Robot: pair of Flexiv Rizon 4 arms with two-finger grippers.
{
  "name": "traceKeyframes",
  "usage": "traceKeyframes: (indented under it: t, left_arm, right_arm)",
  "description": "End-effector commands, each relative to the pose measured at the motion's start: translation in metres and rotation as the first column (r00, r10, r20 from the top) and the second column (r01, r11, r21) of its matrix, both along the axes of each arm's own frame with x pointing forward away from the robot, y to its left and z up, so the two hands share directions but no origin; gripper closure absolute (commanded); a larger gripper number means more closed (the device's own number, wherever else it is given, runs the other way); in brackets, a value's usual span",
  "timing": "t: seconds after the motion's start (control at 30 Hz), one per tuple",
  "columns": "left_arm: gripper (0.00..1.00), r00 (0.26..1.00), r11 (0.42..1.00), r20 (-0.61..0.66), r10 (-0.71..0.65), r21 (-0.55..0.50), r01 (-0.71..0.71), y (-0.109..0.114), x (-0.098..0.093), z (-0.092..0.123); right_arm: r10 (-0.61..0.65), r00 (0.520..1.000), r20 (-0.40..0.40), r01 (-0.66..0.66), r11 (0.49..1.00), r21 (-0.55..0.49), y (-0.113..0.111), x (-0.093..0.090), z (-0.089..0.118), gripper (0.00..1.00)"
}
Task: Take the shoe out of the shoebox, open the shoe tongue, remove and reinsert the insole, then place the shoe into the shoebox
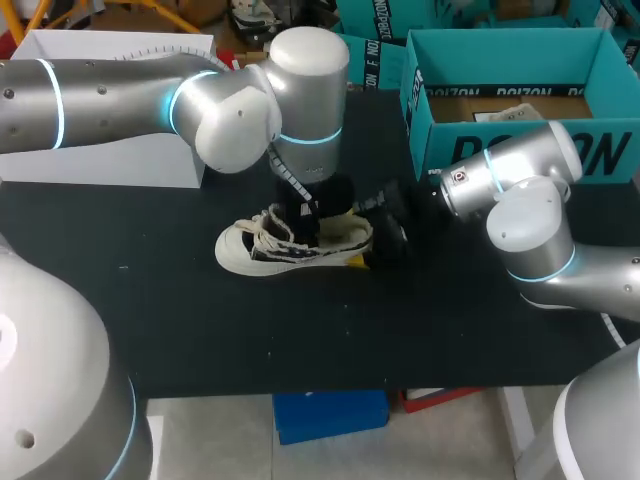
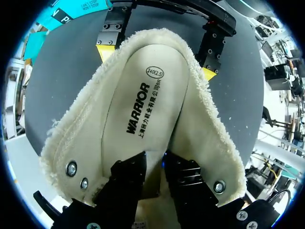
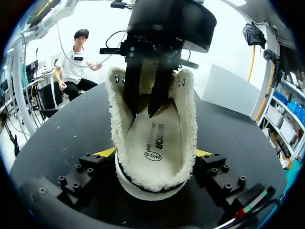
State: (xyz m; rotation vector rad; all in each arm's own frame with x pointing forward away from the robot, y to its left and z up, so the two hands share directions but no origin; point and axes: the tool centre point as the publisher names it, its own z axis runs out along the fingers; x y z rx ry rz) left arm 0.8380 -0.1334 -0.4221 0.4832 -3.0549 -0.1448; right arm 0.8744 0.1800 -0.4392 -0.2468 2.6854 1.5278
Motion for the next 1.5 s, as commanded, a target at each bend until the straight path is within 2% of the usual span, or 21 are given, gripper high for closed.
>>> traceKeyframes:
  t: [0.03, 0.13, 0.27, 0.73, 0.87, 1.13, 1.37, 1.5]
  left_arm:
    - [0.74, 0.991, 0.998, 0.13, -0.015, 0.066, 0.006, 0.01, -0.007, -0.052]
    - [0.69, 0.986, 0.995, 0.165, -0.031, 0.102, 0.014, 0.016, -0.004, -0.058]
    - [0.73, 0.976, 0.989, 0.21, -0.055, 0.142, 0.025, 0.022, -0.002, -0.071]
    - [0.7, 0.936, 0.972, 0.325, -0.138, 0.226, 0.065, 0.044, 0.009, -0.116]
    - [0.65, 0.92, 0.97, 0.367, -0.137, 0.237, 0.05, 0.055, 0.021, -0.127]
    - [0.69, 0.892, 0.975, 0.434, -0.124, 0.222, 0.027, 0.071, 0.052, -0.133]
    - [0.69, 0.876, 0.975, 0.465, -0.127, 0.22, 0.024, 0.074, 0.081, -0.143]
    - [0.68, 0.871, 0.976, 0.474, -0.126, 0.217, 0.023, 0.073, 0.091, -0.144]
  right_arm:
    - [-0.002, 1.0, -0.001, 0.002, 1.0, -0.003, 0.003, 0.002, -0.005, 1.0]
    - [-0.002, 1.0, -0.001, 0.002, 1.0, -0.003, 0.003, 0.002, -0.005, 1.0]
    - [-0.002, 1.0, -0.001, 0.002, 1.0, -0.003, 0.003, 0.002, -0.005, 1.0]
    - [-0.002, 1.0, -0.001, 0.002, 1.0, -0.003, 0.003, 0.002, -0.005, 1.0]
    - [-0.002, 1.0, -0.001, 0.002, 1.0, -0.003, 0.003, 0.002, -0.005, 1.0]
    - [-0.002, 1.0, -0.001, 0.002, 1.0, -0.003, 0.003, 0.002, -0.005, 1.0]
    - [-0.002, 1.0, -0.001, 0.002, 1.0, -0.003, 0.003, 0.002, -0.005, 1.0]
    - [-0.002, 1.0, -0.001, 0.002, 1.0, -0.003, 0.003, 0.002, -0.005, 1.0]
